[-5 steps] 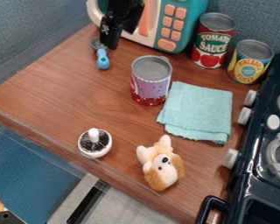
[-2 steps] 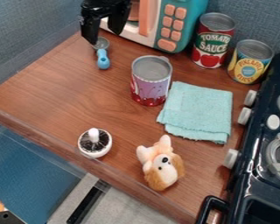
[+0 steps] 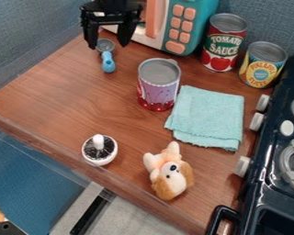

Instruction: Moved a blue spoon from the top left of the table to the bottom left of the table

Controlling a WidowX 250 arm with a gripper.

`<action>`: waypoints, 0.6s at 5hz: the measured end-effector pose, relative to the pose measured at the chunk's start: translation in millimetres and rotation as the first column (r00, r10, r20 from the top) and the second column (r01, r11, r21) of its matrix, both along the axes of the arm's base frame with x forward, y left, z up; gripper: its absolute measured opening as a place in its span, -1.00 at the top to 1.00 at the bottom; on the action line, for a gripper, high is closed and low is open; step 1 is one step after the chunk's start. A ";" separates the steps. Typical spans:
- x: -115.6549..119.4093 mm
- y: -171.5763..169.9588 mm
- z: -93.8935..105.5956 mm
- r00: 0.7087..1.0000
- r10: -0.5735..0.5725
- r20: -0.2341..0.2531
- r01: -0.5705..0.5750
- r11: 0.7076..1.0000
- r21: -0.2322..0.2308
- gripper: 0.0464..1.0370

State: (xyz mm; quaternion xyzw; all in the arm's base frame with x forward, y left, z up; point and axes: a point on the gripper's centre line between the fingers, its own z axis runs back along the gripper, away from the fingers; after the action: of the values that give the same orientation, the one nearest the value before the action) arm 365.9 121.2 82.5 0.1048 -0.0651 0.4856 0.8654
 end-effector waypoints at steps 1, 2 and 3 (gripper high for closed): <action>1.4 1.8 -14.9 0.993 -0.116 -0.029 0.115 0.992 -0.046 -0.92; 8.8 1.0 -22.4 0.973 -0.229 -0.033 0.226 0.972 -0.062 -0.92; 14.2 0.9 -34.7 0.961 -0.274 -0.046 0.270 0.960 -0.076 -0.92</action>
State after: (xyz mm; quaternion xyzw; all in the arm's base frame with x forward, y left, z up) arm 380.2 122.0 47.8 0.0782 -0.0379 0.3608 0.9286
